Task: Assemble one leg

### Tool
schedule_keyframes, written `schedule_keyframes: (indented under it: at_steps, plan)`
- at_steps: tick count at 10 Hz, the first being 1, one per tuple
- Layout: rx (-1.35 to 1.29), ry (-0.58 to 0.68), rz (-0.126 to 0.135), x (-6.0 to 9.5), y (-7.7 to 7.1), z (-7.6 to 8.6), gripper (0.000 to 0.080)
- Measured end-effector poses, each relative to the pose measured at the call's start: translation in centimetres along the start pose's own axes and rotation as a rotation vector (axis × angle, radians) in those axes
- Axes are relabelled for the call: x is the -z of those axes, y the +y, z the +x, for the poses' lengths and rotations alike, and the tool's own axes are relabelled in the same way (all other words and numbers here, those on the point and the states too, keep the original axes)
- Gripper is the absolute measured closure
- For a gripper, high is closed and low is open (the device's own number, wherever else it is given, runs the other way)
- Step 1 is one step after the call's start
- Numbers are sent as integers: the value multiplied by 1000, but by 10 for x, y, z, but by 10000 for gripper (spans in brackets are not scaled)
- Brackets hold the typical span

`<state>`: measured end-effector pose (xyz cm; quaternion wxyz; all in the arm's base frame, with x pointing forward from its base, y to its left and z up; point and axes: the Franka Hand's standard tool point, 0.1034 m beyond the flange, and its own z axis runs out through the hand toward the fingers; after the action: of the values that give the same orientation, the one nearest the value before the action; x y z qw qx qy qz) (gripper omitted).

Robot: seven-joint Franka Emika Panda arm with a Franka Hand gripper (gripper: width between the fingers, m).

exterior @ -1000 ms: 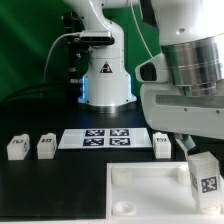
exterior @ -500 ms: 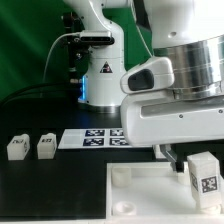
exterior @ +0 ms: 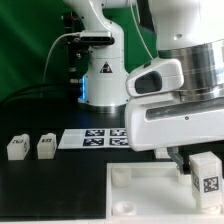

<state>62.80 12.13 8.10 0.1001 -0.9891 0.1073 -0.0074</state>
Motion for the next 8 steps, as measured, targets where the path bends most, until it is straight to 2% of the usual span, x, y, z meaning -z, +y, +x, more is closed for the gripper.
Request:
schedule_keyframes:
  at_steps: [1, 2, 4, 7, 8]
  plan:
    - [-107, -2, 1, 0, 0, -1, 338]
    - [-230, -4, -3, -1, 4, -1, 486]
    - [-404, -5, -2, -2, 5, -1, 495]
    - [-990, -17, 54, -5, -2, -5, 499]
    - [-1176, -28, 87, -6, -6, -5, 501]
